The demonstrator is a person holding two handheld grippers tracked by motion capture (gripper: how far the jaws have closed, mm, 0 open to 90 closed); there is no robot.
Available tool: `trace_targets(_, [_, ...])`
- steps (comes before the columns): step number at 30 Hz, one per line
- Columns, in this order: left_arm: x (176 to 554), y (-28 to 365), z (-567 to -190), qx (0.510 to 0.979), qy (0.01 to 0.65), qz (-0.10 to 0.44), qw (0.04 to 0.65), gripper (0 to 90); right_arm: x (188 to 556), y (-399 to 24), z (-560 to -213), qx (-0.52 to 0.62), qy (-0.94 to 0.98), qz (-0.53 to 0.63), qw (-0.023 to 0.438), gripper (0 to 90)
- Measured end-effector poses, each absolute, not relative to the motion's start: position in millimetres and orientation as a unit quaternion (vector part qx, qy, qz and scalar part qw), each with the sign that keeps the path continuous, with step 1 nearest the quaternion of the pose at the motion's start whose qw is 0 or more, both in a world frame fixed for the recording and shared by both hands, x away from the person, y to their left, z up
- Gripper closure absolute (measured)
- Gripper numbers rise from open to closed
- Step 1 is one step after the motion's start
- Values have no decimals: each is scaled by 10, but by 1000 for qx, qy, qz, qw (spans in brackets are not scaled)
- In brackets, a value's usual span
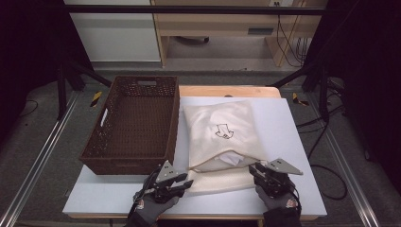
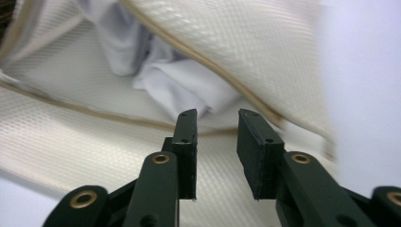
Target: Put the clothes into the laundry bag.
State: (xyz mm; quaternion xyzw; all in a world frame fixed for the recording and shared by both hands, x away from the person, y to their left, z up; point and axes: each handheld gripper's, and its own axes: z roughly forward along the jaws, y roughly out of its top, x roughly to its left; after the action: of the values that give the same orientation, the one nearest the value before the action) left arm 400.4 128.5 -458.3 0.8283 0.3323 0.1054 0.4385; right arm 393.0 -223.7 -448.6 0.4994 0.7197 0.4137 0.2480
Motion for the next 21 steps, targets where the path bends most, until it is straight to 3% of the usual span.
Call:
trace_targets(5, [4032,1265,-4637,835,334,96,426,711,3963,-2415,-4602,522,715,399,238,593])
trace_targets(8, [4057,1261,-4681,838,338,88,418,779,4037,-2412,-4746,526,726,376,233,602])
trace_targets(13, [4070,1255,-4696,839,341,87,416,834,4106,-2451,-4869,534,730,361,226,724])
trace_targets(16, [4072,1259,-4697,839,341,87,415,838,4112,-2460,-4863,537,730,354,230,882])
trace_targets(21, [4070,1294,-4666,838,340,87,418,841,4097,-2470,-4809,538,735,353,215,900])
